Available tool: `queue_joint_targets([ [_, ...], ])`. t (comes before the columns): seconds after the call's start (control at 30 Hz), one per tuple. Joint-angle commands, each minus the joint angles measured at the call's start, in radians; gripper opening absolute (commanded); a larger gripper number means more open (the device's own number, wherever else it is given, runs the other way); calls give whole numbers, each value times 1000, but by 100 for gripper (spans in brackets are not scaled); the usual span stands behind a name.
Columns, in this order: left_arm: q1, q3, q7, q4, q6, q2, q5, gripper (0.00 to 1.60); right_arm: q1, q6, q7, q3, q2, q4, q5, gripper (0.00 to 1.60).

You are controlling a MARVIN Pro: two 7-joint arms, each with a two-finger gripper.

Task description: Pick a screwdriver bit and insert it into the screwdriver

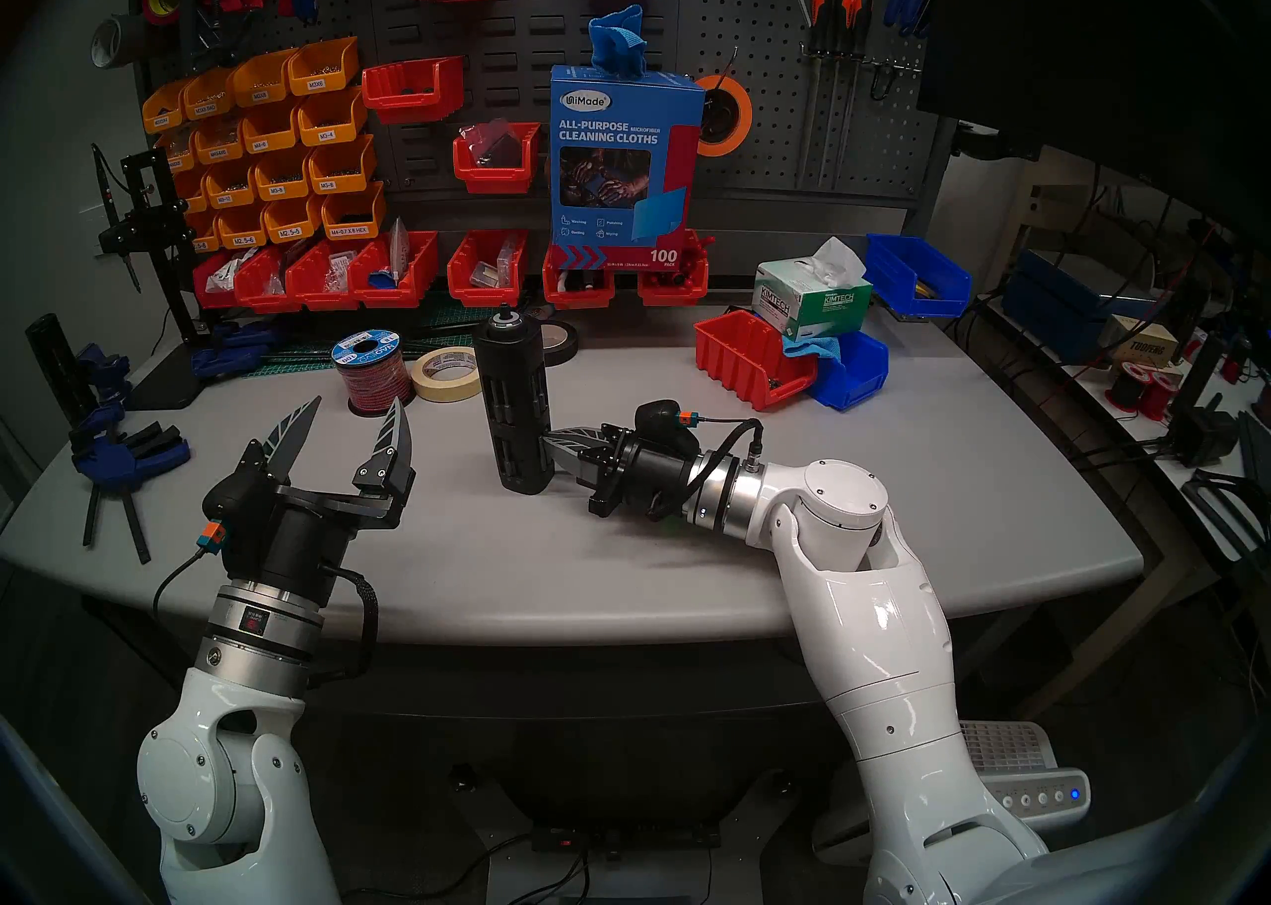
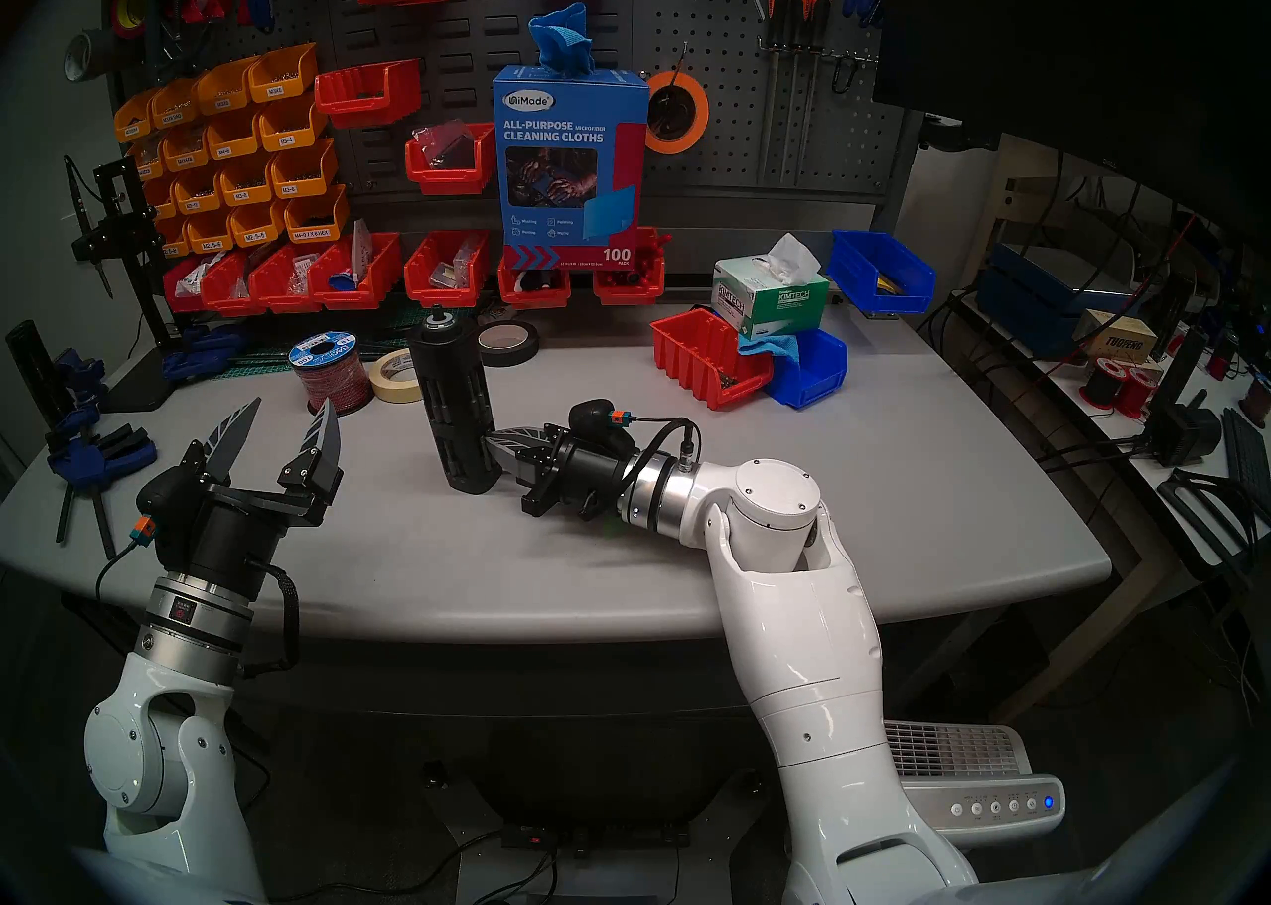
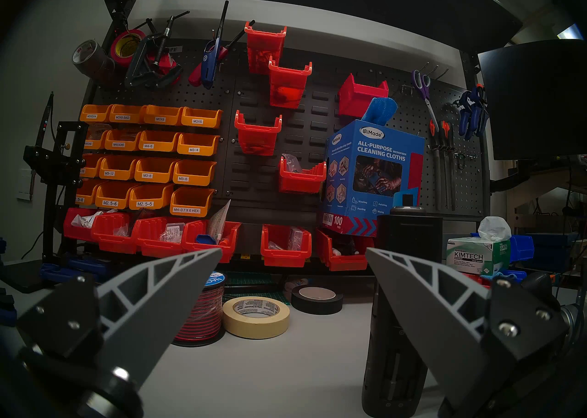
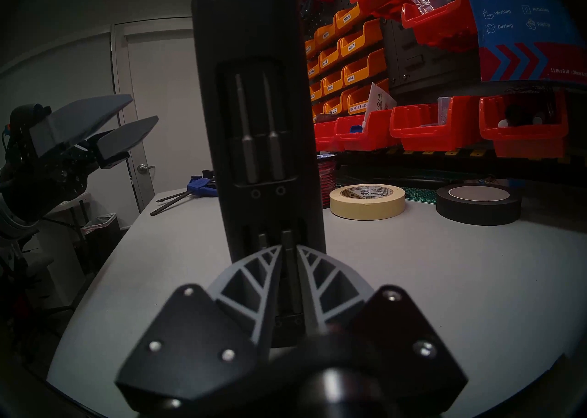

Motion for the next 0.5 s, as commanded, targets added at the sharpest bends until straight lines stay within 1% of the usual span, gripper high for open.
queue_joint_targets([
  [0.0, -3, -1, 1, -33, -7, -2, -2, 160, -24, -5, 0, -2, -6, 29, 6, 26],
  [0.1, -3, -1, 1, -33, -7, -2, -2, 160, -26, -6, 1, -1, -6, 26, 7, 22],
  [0.13, -3, -1, 1, -33, -7, -2, -2, 160, -27, -6, 1, -1, -5, 26, 7, 17],
  [0.17, -3, -1, 1, -33, -7, -2, -2, 160, -28, -7, 2, 0, -5, 25, 8, 6],
  [0.2, -3, -1, 1, -33, -7, -2, -2, 160, -29, -7, 2, 0, -4, 24, 8, 0],
  [0.47, -3, -1, 1, -33, -7, -2, -2, 160, -47, -3, 3, 5, 1, -2, 11, 0],
])
